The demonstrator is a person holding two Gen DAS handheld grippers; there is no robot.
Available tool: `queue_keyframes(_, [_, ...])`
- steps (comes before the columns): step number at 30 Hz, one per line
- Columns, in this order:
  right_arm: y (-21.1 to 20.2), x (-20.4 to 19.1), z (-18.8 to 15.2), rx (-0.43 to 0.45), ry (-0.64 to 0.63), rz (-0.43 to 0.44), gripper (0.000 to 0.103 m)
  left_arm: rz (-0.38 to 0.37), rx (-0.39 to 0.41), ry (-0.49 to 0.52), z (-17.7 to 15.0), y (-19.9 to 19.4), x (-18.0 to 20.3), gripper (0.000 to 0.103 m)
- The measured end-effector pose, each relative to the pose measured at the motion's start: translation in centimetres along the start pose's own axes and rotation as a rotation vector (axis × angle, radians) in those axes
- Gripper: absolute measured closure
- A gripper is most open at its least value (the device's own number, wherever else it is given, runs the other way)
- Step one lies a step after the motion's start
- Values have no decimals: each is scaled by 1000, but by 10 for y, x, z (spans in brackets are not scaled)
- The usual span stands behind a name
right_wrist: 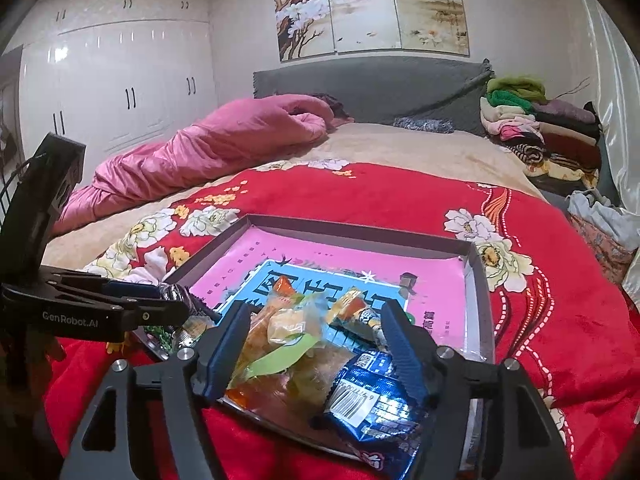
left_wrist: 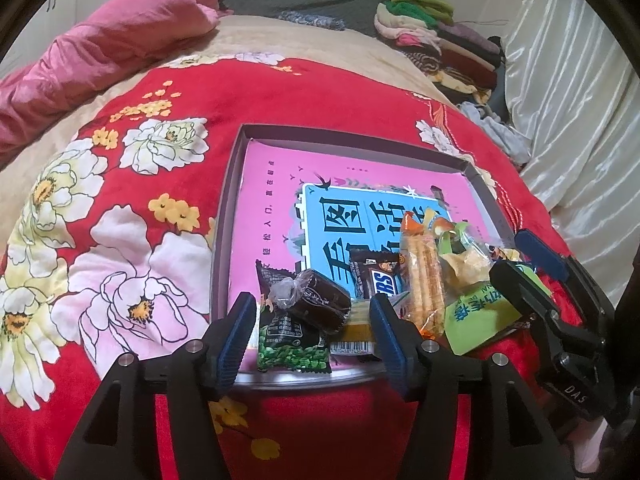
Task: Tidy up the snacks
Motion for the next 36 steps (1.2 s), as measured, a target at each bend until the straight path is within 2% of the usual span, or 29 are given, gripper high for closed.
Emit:
queue_keyframes(3, [-3,2,2,13,6,-10,31,-1,4,0,0,-2,1,41])
queue_keyframes(6, [-5,4,3,26,9,-19,28,-2,11,1,1,-4,1,28])
queue_keyframes(12, [-9,6,5,44,8,-36,21,-3,23,4,3,-8,2,28])
queue_keyframes(18, [-10,10,5,46,20,-49,19,-1,23,3,3,-8,1,27])
queue_keyframes(29, [-33,8,10,110,20,-66,3,7,41,8,-3,-20,3,27])
queue_keyframes(31, [-40,7,9,119,19,-77,2,7,45,4,-7,-25,4,21])
queue_keyframes(36, [-55,3,6,129,30,-94,1,1,45,11,-16,-33,7,20])
Point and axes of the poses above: each gripper's, at about its wrist camera, not at the fingertips, and y roughly the way its jaws point, x to its right, z to its top, the point moved 5 cm from there along y, roughly the way its jaws point, and after that the axes turned 1 degree about z, right-handed, at the moved point
